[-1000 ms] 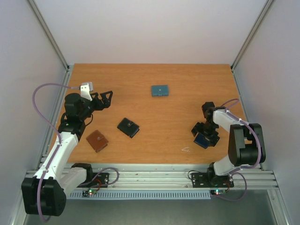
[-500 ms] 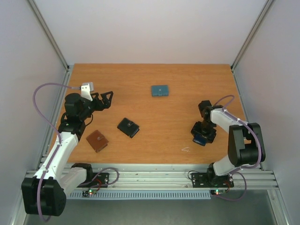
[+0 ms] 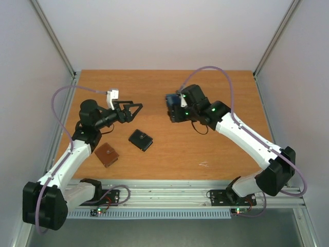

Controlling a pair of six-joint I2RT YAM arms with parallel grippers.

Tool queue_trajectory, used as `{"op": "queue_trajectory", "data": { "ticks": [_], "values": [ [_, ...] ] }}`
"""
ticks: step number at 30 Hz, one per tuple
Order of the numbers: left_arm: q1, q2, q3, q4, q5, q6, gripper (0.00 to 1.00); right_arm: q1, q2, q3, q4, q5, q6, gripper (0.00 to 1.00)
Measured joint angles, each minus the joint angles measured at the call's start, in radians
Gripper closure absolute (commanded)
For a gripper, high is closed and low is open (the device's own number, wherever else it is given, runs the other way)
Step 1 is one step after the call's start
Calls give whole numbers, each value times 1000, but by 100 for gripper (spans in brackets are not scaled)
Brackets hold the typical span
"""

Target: Take the credit cards out of the card holder

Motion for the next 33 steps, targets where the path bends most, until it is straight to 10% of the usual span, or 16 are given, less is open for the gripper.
{"op": "queue_trajectory", "data": {
  "ticks": [11, 19, 23, 26, 33],
  "values": [
    [-89, 27, 92, 182, 140, -130, 11, 240, 4, 167, 126, 66, -240, 32],
    [-128, 28, 93, 173, 113, -114, 56, 293, 51, 242, 114, 100, -313, 32],
    [-133, 28, 96, 173, 103, -106, 99, 299, 58, 245, 105, 110, -329, 27],
    [-134, 28, 95, 164, 94, -100, 100, 300, 56, 245, 100, 115, -347, 3],
    [-130, 0, 91, 121, 117, -24, 100, 257, -23, 248, -2, -21, -411, 1]
  ]
}}
